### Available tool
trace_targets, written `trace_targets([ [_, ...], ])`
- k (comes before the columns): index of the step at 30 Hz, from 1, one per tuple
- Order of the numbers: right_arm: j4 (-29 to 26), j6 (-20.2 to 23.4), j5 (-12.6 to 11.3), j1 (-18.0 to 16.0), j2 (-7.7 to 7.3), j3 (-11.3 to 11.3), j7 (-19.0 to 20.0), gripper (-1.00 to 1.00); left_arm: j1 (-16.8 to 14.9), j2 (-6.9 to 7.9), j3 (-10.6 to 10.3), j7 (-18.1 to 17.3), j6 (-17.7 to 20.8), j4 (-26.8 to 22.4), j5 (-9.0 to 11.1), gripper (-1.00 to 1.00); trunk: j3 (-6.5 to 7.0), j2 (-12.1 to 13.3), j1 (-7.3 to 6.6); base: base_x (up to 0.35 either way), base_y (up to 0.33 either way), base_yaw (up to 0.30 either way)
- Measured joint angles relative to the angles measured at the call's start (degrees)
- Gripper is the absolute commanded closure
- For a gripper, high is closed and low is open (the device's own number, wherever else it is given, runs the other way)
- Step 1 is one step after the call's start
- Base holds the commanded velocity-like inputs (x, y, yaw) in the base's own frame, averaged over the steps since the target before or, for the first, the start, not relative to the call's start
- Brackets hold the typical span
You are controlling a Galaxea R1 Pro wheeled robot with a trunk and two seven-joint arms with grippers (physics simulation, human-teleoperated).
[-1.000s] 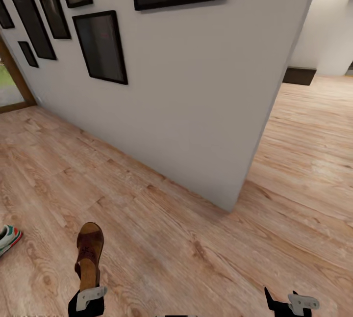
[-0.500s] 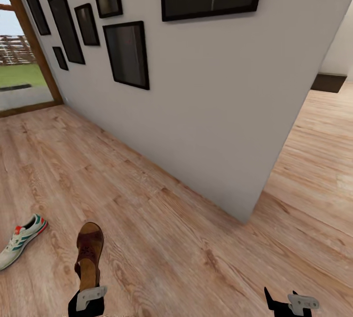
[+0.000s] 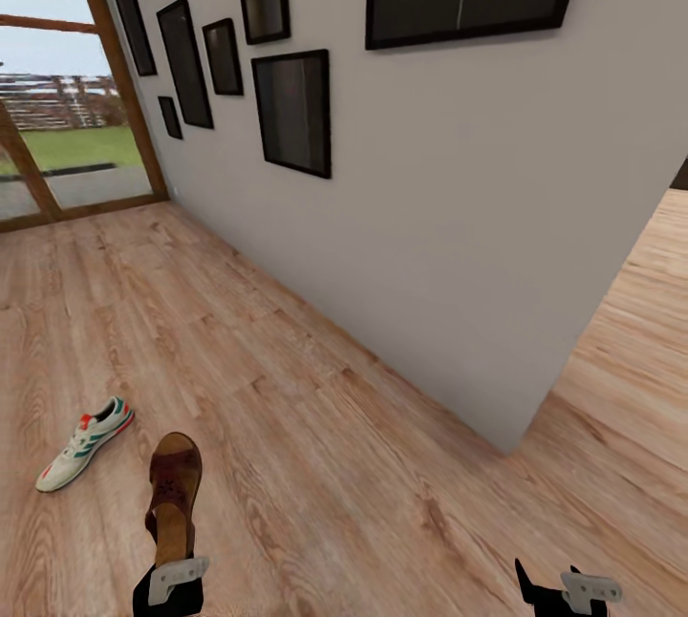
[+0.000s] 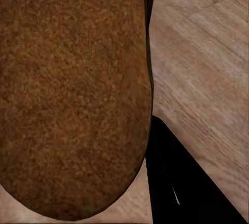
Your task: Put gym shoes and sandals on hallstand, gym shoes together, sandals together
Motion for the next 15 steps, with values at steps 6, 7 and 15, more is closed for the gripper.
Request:
trace_targets([
  [6,-0.01,0.0,0.0,0.0,0.0,0.0,0.0,-1.0,0.0,0.0,0.0,0.0,0.0,0.0,-0.02,1.0,0.31,0.0,0.0,0.0,0.0,0.234],
  [7,-0.01,0.0,0.0,0.0,0.0,0.0,0.0,-1.0,0.0,0.0,0.0,0.0,0.0,0.0,-0.03,1.0,0.37,0.0,0.0,0.0,0.0,0.234],
  [15,-0.02,0.0,0.0,0.0,0.0,0.0,0.0,-1.0,0.0,0.0,0.0,0.0,0.0,0.0,-0.06,1.0,0.79,0.0,0.0,0.0,0.0,0.234],
])
